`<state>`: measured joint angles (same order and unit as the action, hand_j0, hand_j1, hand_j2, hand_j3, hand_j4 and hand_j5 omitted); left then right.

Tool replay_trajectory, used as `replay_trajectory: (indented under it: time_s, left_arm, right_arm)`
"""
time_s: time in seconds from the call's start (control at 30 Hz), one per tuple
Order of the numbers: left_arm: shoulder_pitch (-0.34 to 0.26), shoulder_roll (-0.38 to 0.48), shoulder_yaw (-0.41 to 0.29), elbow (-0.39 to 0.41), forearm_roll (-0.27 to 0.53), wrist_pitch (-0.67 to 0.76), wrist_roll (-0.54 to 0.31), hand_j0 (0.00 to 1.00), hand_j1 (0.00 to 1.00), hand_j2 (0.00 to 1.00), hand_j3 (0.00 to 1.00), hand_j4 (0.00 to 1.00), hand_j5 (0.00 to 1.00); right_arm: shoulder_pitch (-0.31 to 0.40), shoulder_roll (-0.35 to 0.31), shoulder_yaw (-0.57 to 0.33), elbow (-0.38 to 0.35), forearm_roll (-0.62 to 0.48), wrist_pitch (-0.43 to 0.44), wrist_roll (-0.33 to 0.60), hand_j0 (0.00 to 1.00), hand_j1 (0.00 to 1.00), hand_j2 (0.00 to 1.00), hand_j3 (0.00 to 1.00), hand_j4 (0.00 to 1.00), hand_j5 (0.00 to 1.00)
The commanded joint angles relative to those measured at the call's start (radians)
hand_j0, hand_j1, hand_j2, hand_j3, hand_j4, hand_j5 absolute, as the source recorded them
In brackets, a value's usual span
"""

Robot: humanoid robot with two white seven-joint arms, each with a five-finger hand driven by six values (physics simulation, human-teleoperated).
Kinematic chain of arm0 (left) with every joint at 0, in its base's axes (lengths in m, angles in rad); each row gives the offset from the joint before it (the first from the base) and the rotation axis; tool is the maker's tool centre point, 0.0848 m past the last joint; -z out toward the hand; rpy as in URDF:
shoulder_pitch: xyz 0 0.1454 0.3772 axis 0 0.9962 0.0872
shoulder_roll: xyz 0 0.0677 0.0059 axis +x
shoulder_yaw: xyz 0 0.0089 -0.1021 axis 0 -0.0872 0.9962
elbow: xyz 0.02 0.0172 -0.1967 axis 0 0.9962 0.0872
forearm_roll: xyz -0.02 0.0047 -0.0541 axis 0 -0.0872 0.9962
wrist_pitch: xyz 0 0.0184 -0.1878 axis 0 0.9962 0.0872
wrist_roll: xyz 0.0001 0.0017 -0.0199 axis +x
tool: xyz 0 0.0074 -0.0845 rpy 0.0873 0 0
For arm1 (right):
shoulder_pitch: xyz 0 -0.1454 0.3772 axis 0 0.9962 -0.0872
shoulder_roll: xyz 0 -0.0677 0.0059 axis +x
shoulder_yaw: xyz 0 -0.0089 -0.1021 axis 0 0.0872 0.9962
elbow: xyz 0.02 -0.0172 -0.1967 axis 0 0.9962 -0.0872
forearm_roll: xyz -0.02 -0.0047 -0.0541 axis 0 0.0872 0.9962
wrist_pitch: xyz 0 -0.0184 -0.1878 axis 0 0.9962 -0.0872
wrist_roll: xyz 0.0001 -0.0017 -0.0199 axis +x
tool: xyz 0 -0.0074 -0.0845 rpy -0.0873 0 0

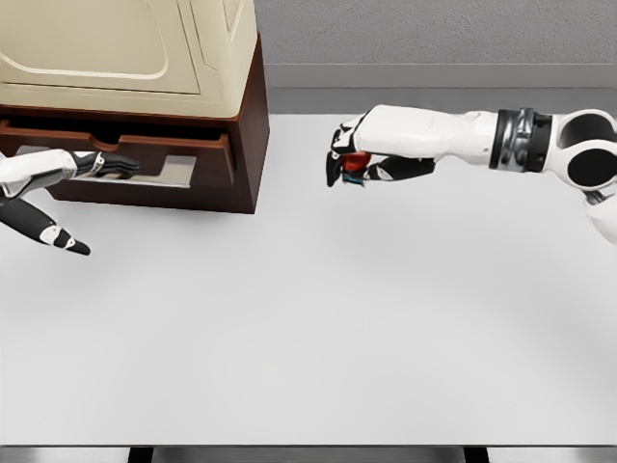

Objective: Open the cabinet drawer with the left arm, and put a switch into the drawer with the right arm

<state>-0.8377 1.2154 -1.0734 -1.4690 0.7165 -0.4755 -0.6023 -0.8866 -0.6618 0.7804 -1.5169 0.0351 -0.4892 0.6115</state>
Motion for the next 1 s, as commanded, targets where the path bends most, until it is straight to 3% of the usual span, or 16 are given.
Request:
replay_trajectory:
  time_s: [0.0, 0.07, 0.97]
  left_arm:
    - [0.0, 0.007, -0.01, -0.002, -0.045, 0.0, -0.009, 1.0, 1.0, 1.0, 1.0, 1.0, 1.0]
    - [0.002, 0.036, -0.006, -0.033, -0.045, 0.0, -0.009, 1.0, 1.0, 1.0, 1.0, 1.0, 1.0]
    - [0.025, 0.084, -0.007, -0.088, -0.045, 0.0, -0.009, 1.0, 1.0, 1.0, 1.0, 1.0, 1.0]
  right_arm:
    - [-0.002, 0.008, 0.005, 0.0, -0.006, 0.009, -0.001, 0.48, 0.48, 0.48, 0.48, 0.48, 0.48]
    - [-0.003, 0.008, 0.005, 0.0, -0.004, 0.011, -0.001, 0.48, 0.48, 0.48, 0.48, 0.48, 0.48]
    - [-0.046, 0.051, 0.034, 0.001, -0.006, 0.031, -0.001, 0.46, 0.46, 0.46, 0.46, 0.46, 0.46]
